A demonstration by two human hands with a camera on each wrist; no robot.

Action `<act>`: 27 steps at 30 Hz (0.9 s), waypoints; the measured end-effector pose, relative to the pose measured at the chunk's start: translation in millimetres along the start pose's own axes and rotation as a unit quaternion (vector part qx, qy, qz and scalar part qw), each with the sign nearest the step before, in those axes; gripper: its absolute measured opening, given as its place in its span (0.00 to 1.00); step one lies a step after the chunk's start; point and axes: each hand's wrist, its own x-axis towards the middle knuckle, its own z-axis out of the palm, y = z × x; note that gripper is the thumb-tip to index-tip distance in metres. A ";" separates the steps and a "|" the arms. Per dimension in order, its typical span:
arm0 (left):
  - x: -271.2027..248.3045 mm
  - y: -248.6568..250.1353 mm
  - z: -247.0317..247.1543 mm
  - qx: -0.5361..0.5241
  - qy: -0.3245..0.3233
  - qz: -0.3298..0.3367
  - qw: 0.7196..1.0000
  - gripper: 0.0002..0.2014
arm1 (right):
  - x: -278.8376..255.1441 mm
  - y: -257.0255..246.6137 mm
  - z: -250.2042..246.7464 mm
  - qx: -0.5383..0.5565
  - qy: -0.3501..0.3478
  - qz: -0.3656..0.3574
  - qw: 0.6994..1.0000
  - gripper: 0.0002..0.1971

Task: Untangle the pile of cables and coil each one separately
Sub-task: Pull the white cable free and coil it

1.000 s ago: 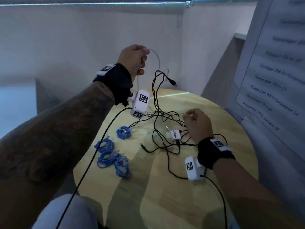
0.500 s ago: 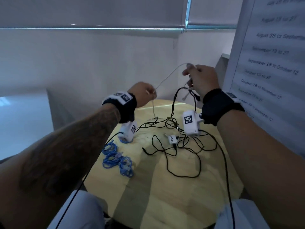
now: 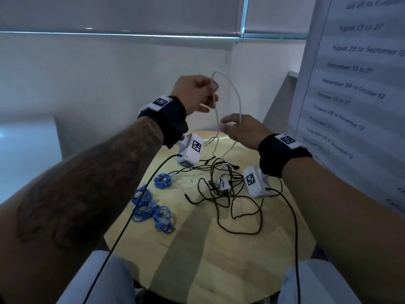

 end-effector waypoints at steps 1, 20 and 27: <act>-3.2 7.6 2.9 -0.011 -0.016 0.012 1.000 0.08 | 0.8 -1.3 3.6 0.033 -0.005 0.005 0.999 0.11; -63.8 -146.5 63.2 0.195 -0.118 -0.133 0.965 0.05 | -3.9 -42.5 -40.4 0.514 0.073 -0.013 0.854 0.18; -46.5 -129.9 33.6 0.037 0.008 -0.132 0.991 0.10 | -6.8 -18.5 -39.0 0.194 0.124 -0.026 0.973 0.16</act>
